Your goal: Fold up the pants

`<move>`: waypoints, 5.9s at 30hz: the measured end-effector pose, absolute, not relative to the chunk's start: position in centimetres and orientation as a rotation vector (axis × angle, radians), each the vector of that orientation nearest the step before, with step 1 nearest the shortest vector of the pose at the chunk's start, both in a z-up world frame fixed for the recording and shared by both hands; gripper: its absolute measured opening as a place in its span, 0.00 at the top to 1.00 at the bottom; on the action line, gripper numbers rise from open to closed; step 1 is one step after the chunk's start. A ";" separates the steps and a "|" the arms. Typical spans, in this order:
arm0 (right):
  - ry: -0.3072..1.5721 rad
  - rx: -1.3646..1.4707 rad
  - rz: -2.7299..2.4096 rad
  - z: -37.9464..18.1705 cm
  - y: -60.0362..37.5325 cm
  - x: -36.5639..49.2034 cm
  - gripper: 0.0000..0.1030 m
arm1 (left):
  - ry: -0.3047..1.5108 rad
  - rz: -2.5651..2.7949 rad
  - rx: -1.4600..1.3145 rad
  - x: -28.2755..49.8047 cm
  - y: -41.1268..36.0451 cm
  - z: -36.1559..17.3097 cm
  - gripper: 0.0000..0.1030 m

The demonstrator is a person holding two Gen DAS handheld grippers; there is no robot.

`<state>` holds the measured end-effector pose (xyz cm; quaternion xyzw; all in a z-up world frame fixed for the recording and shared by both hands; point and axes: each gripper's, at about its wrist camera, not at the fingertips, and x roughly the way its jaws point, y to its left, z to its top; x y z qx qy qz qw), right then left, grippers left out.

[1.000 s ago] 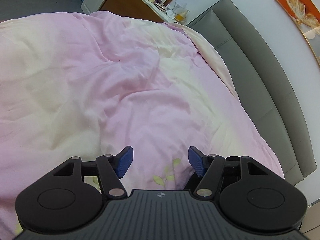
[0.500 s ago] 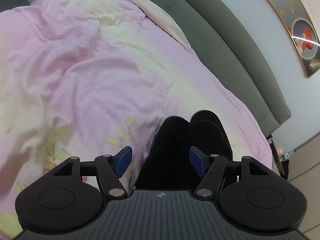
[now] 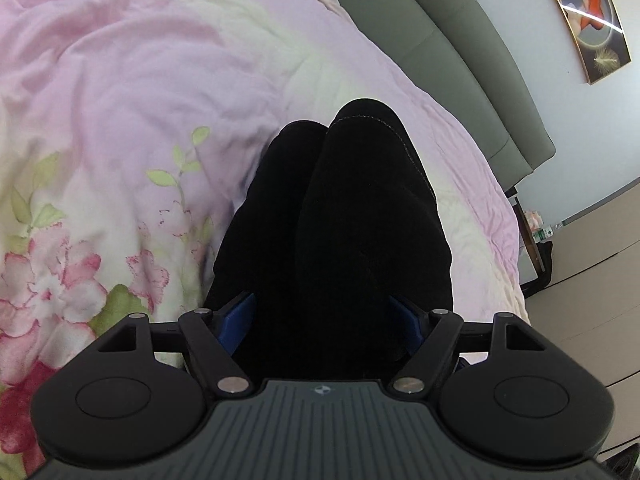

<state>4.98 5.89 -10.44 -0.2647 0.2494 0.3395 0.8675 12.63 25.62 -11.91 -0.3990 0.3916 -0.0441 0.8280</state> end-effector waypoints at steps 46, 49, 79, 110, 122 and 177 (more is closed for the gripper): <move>0.851 -0.115 0.552 -8.5 9.3 23.8 0.66 | 0.922 0.018 -0.801 10.8 27.2 -12.9 0.44; 0.882 -0.202 0.539 -10.3 11.5 24.7 0.57 | 0.928 0.022 -0.792 11.0 27.3 -13.0 0.43; 0.808 -0.272 0.715 -10.7 10.1 10.9 0.62 | 0.936 0.017 -0.852 11.5 27.9 -14.0 0.40; 1.121 -0.076 0.563 -11.4 -0.7 9.7 0.60 | 1.049 -0.025 -0.547 10.4 25.5 -9.4 0.49; 1.028 -0.019 0.545 -8.0 -3.1 10.8 0.54 | 0.954 -0.041 -0.452 13.1 26.8 -4.7 0.22; 1.276 0.753 0.837 -17.7 -3.6 22.2 0.27 | 1.091 -0.586 -0.983 20.5 30.7 -16.8 0.25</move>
